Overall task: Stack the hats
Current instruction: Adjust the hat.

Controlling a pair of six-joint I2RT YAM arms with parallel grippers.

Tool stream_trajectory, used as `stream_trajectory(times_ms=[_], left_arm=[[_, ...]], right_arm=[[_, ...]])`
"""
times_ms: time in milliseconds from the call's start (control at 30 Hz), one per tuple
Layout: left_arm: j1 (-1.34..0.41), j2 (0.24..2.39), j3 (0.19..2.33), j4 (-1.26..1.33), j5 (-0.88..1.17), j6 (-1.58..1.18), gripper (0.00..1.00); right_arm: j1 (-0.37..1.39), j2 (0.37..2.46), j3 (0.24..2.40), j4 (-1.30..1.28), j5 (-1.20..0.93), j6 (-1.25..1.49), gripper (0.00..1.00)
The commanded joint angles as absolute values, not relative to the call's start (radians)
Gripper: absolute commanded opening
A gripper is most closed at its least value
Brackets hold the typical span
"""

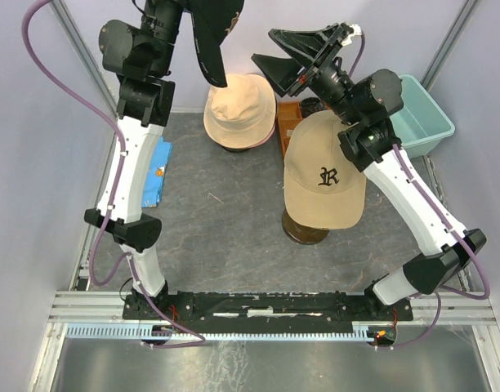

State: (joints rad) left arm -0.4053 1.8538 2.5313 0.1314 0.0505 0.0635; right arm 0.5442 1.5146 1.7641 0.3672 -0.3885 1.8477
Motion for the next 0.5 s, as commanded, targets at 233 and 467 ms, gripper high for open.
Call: stream_trajectory(times_ms=[233,467], left_arm=[[-0.399,1.923,2.57,0.493,0.033,0.012,0.03],[-0.4,1.913,2.58,0.6,0.026,-0.025,0.03]], right_arm=[[0.688,1.493,1.853,0.276,-0.338,1.848,0.73],[0.792,1.532,1.968,0.176,-0.29,1.782,0.74]])
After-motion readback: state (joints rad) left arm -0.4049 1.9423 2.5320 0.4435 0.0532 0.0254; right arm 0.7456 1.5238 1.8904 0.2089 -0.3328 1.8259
